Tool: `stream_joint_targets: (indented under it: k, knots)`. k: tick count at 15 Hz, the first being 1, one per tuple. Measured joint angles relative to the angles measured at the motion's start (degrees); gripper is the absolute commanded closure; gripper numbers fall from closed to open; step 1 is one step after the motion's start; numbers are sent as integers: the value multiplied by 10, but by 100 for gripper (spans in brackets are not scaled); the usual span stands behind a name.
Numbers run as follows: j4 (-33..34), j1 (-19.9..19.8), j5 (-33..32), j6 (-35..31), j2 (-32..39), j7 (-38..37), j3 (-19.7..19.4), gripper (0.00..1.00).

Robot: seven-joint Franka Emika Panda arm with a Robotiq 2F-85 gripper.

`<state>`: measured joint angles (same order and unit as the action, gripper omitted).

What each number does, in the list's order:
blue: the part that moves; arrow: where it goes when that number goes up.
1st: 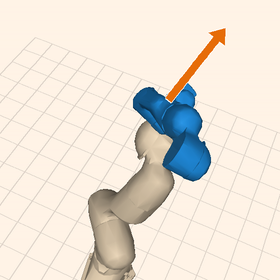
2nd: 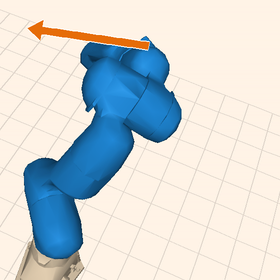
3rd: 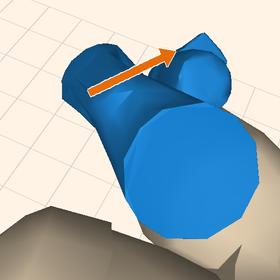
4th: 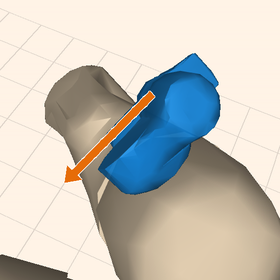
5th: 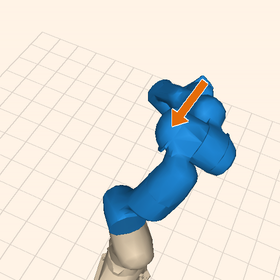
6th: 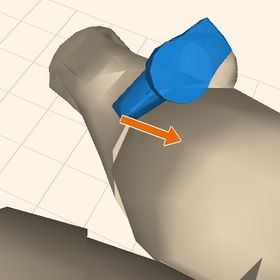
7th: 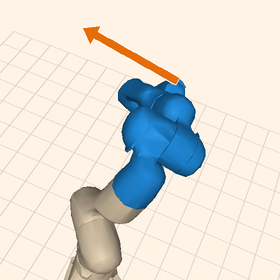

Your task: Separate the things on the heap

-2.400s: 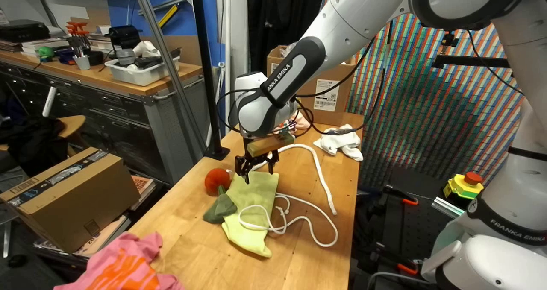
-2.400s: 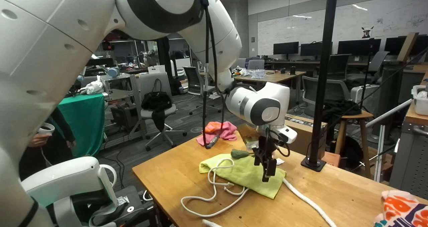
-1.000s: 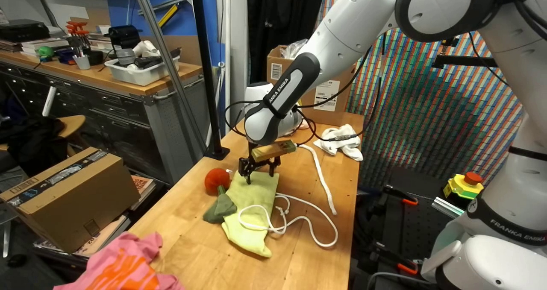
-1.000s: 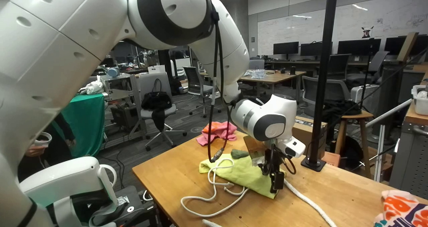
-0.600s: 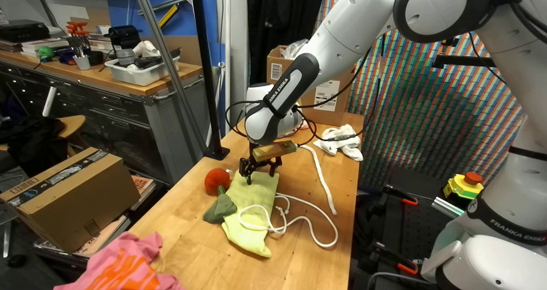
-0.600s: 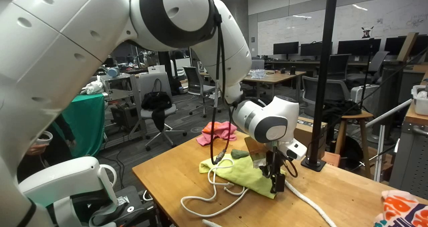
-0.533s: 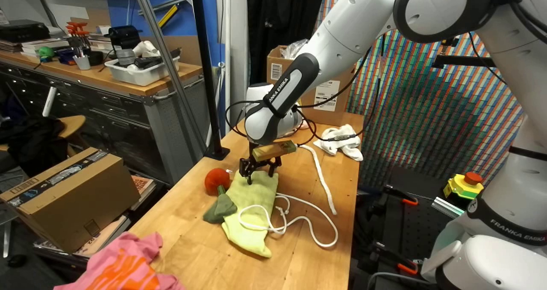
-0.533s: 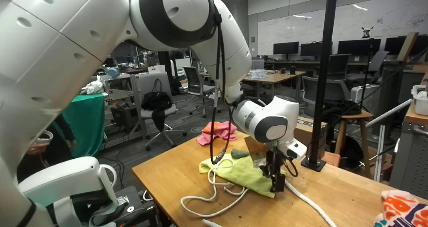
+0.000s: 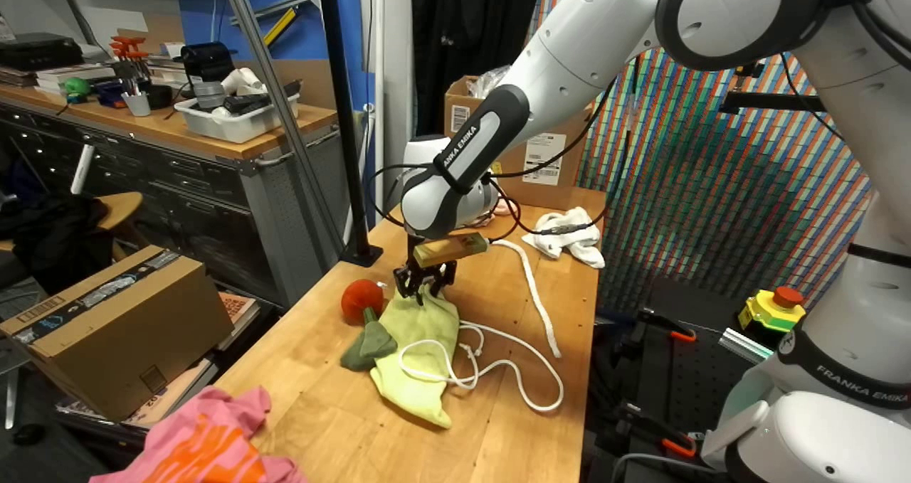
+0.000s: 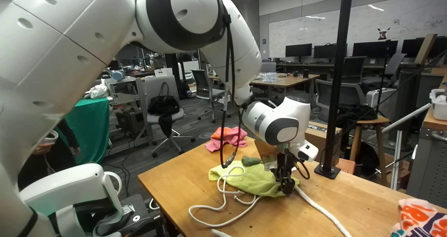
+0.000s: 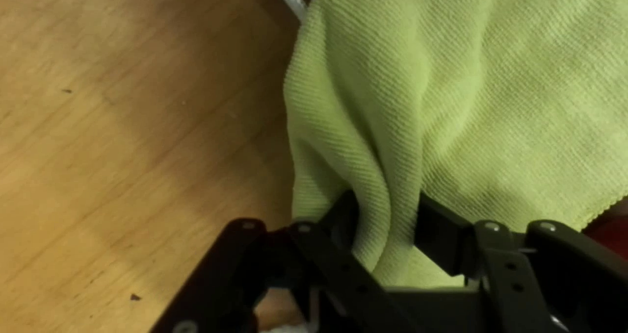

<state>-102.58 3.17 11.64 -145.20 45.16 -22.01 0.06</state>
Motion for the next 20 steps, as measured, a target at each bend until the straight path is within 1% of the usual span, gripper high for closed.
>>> stream_joint_targets:
  k: [1, 3, 7, 13, 16, 20]
  knots:
    - [1, 0, 0, 2, 0, 0, 1, 95]
    - [3, 2, 0, 14, -2, 1, 2, 91]
    - [9, 6, 0, 59, -20, 10, 3, 92]
    - [18, 6, 0, 118, -84, 20, 6, 91]
    - [18, 5, 0, 133, -119, 26, 7, 92]
    - [15, 5, 0, 135, -162, 34, 9, 92]
